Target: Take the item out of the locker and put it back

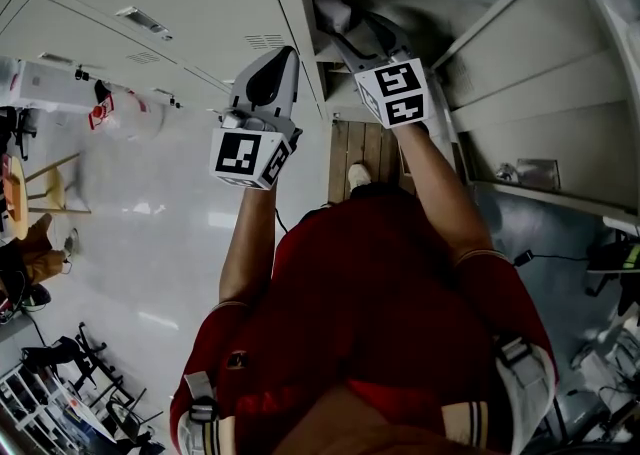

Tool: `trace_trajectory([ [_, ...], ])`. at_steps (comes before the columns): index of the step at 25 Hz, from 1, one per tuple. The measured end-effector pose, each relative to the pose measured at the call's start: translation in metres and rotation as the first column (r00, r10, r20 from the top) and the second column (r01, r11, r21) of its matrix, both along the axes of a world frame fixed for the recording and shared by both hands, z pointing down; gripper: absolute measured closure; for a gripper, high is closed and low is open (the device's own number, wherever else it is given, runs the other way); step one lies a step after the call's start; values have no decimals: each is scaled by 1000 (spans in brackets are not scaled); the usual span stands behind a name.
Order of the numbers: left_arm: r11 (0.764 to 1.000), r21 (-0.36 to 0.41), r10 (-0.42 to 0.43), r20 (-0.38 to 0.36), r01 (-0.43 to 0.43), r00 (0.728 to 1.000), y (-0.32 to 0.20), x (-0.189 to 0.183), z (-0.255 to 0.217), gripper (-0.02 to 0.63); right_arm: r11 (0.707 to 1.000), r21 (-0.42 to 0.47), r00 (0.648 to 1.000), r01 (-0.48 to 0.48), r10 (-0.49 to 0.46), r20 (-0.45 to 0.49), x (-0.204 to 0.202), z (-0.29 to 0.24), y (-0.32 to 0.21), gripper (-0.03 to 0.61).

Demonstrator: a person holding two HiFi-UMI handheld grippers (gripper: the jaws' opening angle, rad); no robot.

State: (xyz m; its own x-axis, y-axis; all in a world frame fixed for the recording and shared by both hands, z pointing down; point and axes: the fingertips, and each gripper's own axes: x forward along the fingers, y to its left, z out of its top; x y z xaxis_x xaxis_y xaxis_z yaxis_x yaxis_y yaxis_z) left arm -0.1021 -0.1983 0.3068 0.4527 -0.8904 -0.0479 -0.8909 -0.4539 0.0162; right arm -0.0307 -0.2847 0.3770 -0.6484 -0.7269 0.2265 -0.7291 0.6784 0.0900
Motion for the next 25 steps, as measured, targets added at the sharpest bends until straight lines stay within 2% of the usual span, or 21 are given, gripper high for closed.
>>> trace_trajectory([
  [25, 998, -34, -55, 10, 55, 998, -24, -12, 13, 607, 995, -88, 996, 53, -59, -67, -25, 41, -46, 328],
])
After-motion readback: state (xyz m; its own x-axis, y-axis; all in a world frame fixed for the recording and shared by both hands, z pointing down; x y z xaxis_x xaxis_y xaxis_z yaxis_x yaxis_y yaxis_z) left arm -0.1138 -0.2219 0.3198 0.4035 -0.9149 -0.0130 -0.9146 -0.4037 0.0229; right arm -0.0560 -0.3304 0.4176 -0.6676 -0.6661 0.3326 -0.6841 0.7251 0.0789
